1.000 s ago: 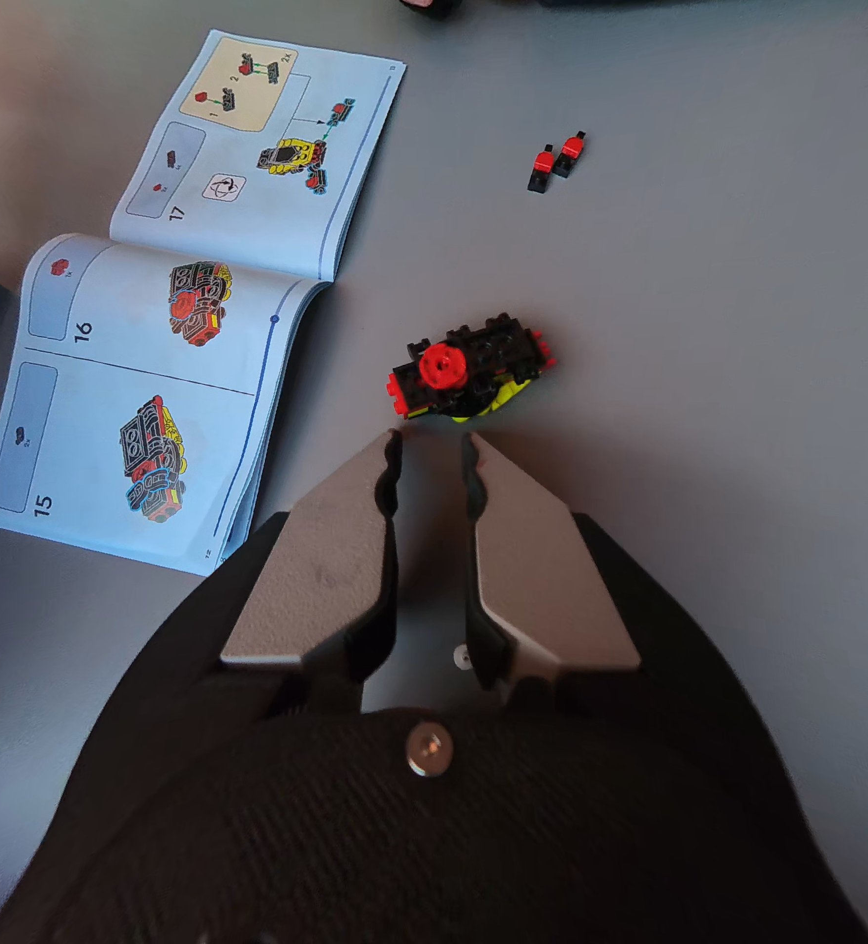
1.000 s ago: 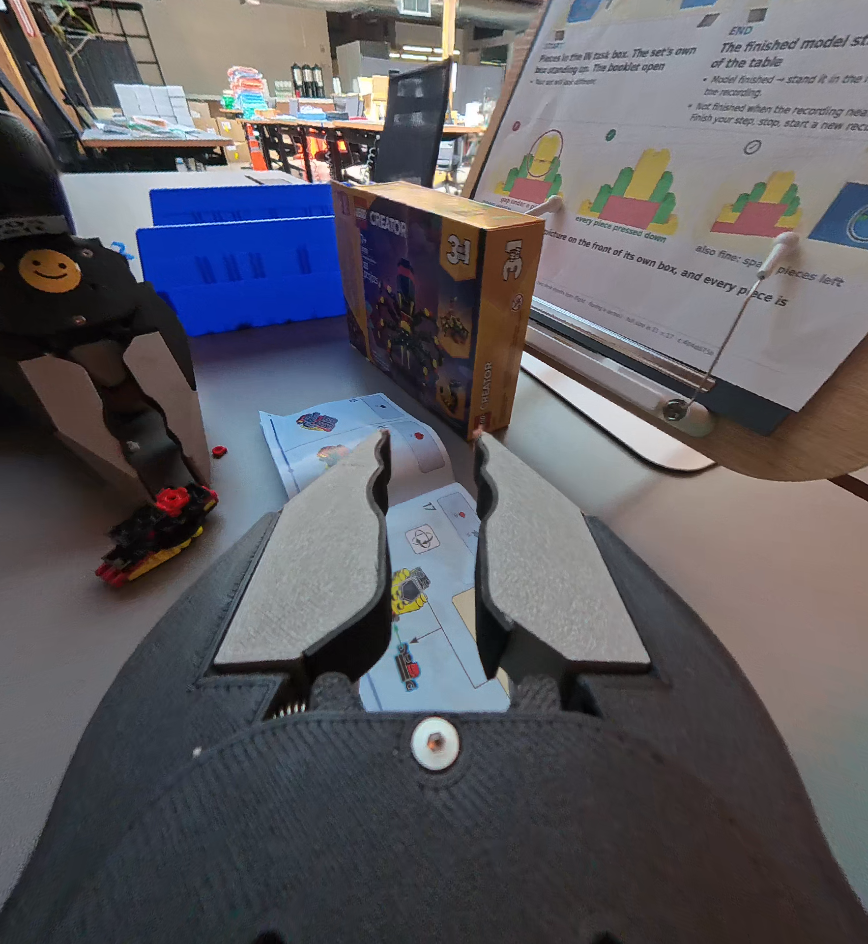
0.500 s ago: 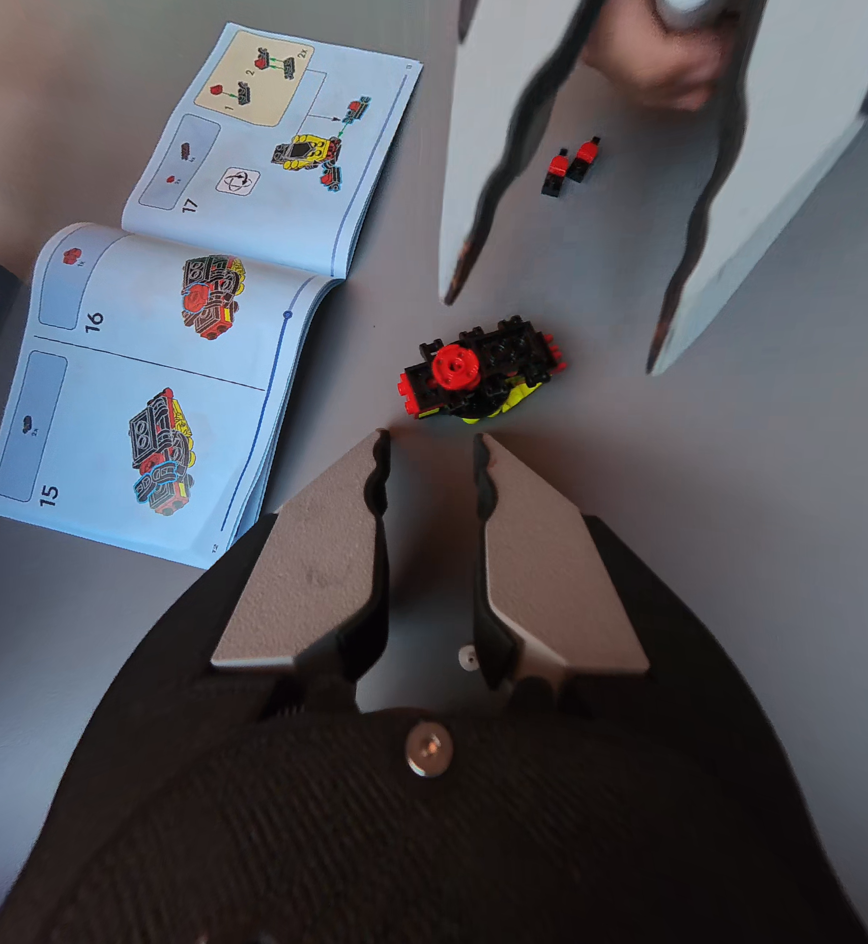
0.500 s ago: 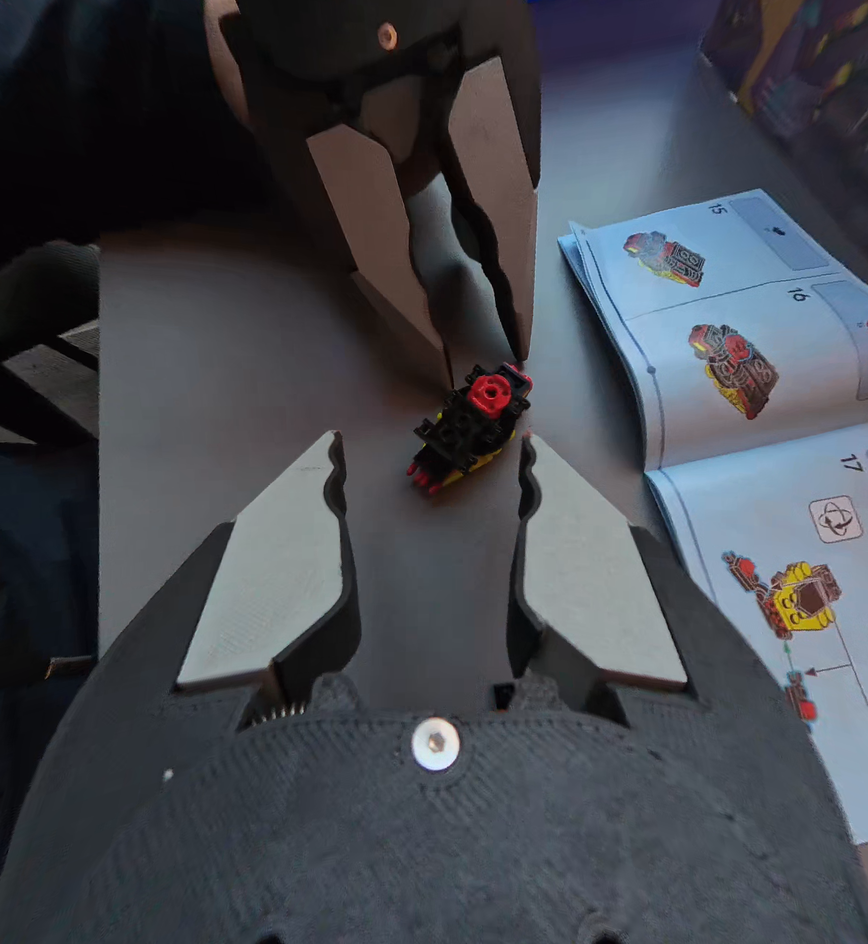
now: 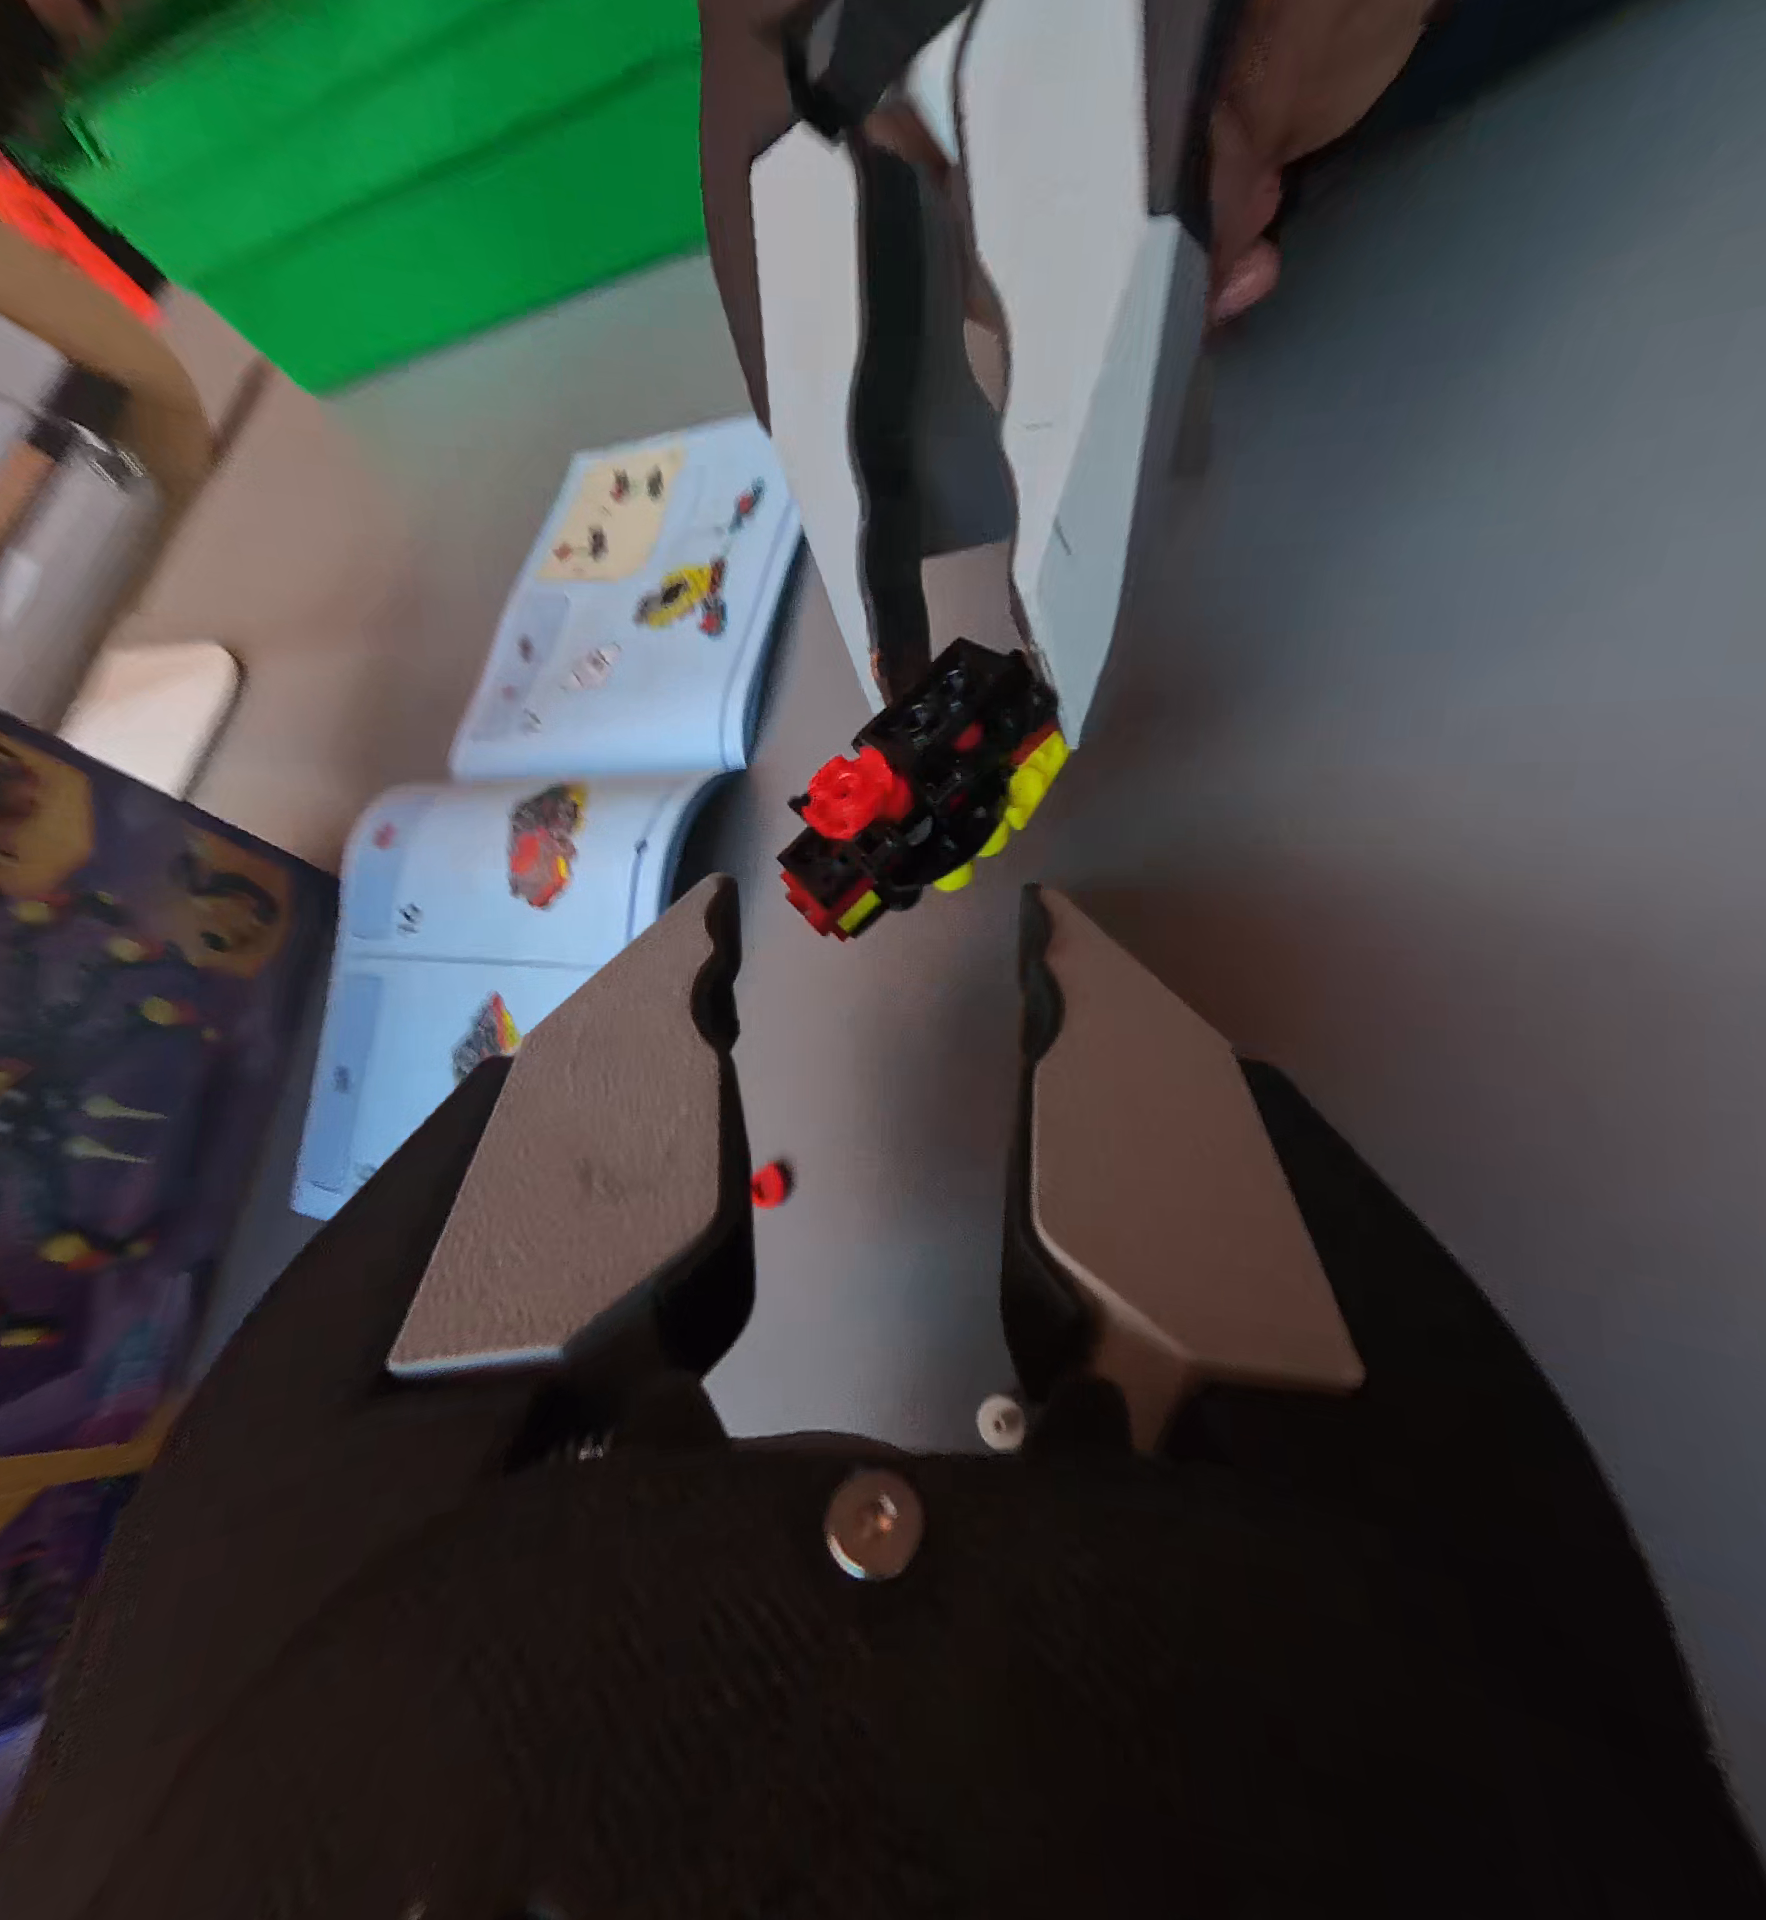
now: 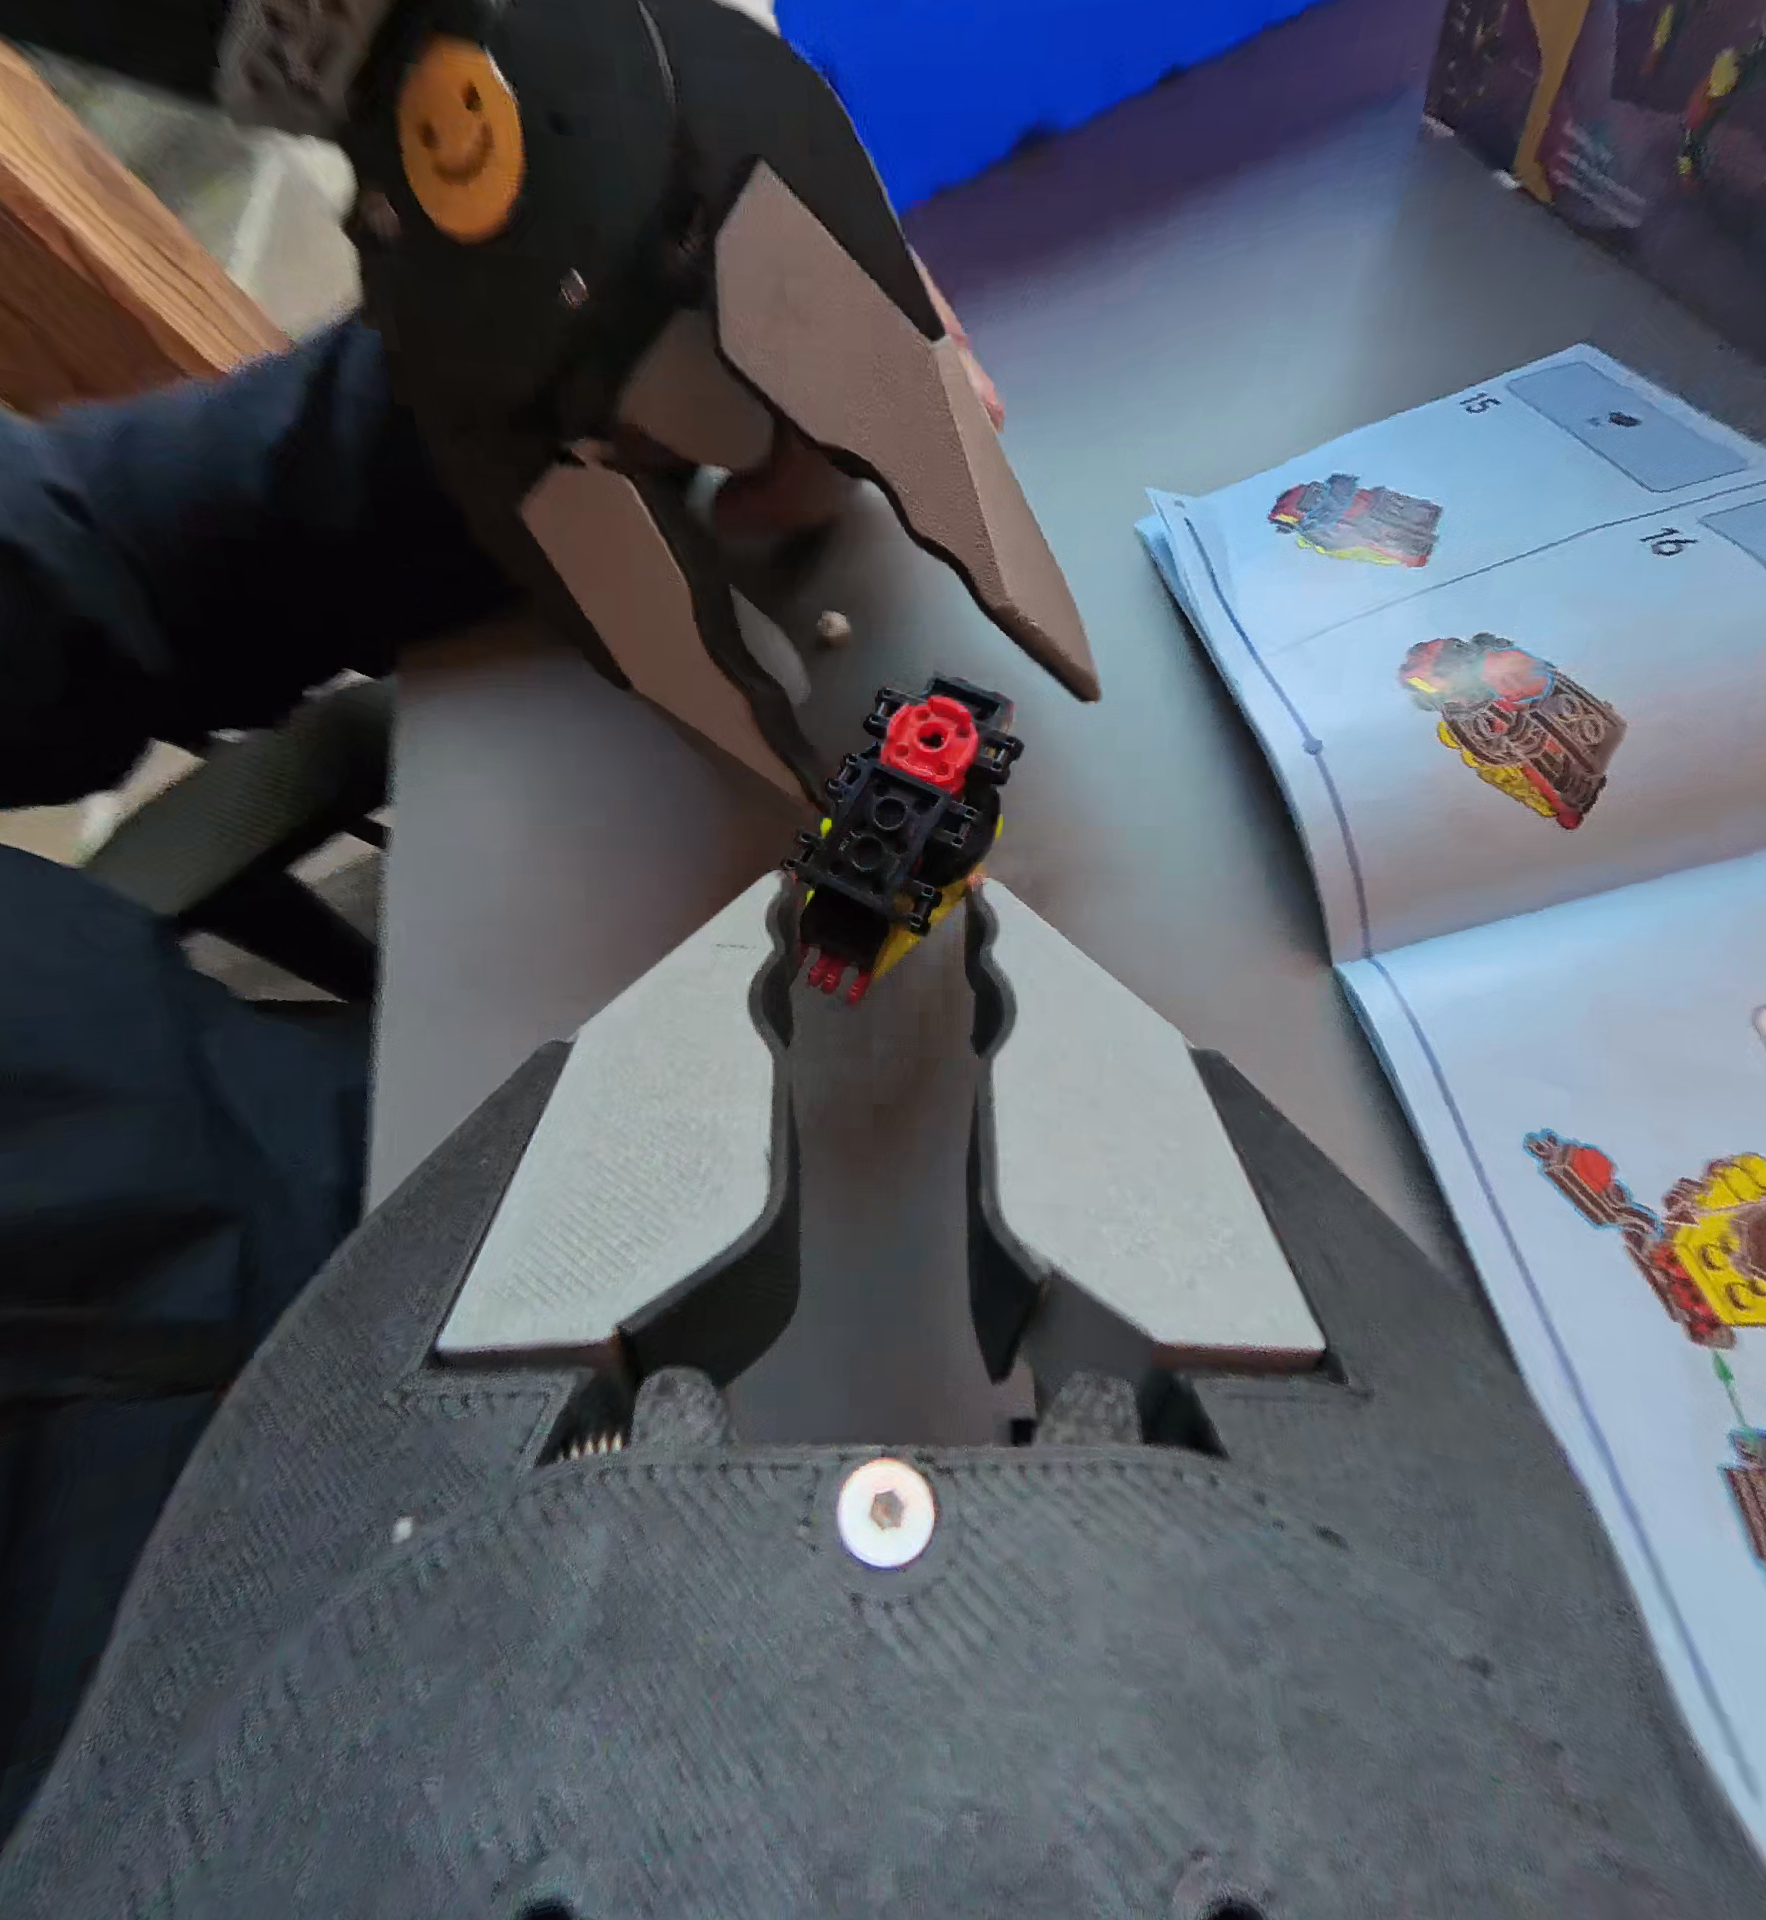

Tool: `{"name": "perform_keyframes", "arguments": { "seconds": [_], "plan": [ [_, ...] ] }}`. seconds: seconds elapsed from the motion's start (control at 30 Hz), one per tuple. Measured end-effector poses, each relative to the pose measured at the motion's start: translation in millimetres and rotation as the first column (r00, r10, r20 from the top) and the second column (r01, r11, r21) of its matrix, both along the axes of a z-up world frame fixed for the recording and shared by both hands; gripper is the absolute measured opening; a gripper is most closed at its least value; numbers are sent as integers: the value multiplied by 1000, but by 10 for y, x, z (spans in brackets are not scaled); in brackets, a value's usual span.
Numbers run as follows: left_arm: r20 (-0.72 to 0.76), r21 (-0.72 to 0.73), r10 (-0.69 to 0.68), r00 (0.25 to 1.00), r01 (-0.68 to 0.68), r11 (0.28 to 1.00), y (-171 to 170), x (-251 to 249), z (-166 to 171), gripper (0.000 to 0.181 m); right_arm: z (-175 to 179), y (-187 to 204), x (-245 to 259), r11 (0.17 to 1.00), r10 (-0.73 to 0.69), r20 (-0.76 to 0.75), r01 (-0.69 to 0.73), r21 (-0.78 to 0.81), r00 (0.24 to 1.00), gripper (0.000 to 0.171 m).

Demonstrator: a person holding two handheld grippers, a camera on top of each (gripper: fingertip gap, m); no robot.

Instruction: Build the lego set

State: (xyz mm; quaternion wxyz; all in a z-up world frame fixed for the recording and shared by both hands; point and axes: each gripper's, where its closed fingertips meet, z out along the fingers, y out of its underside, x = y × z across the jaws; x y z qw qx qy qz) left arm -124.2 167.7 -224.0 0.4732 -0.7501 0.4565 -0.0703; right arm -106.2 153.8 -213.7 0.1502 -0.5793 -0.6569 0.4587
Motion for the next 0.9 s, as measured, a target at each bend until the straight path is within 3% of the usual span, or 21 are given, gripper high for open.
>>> {"name": "perform_keyframes", "arguments": {
  "seconds": [0.03,0.17,0.3,0.4,0.43,0.5,0.57,0.67,0.73,0.9],
  "plan": [
    [-2,58,-14,1000,14,998,2,37,55,49,58,-33,20,997,20,-4,-20,-68,1000,28],
    [-14,194,-64,998,66,979,-35,167,208,30,167,-99,78,965,78,-1,-75,-252,997,28],
    [60,102,-64,996,58,993,-57,167,220,28,233,-113,138,943,144,-16,-142,-303,989,38],
    [237,-176,77,969,-36,984,21,63,141,27,265,-41,182,969,172,-53,-179,-169,984,52],
    [325,-315,141,935,-33,948,17,63,110,27,259,-4,183,979,169,-63,-175,-106,984,55],
    [480,-584,245,842,98,806,-110,157,46,27,242,53,148,989,147,-86,-147,7,985,61],
    [570,-652,281,772,217,726,-191,233,82,28,216,41,106,987,141,-102,-131,96,985,61],
    [611,-653,317,726,234,720,-147,225,142,28,126,-12,85,964,163,-86,-140,228,983,40],
    [588,-667,308,749,233,708,-187,239,101,28,135,-1,53,952,148,-110,-112,285,983,26],
    [552,-672,275,787,225,705,-230,322,39,28,184,-48,67,979,152,-125,-132,153,980,21]
  ]
}}
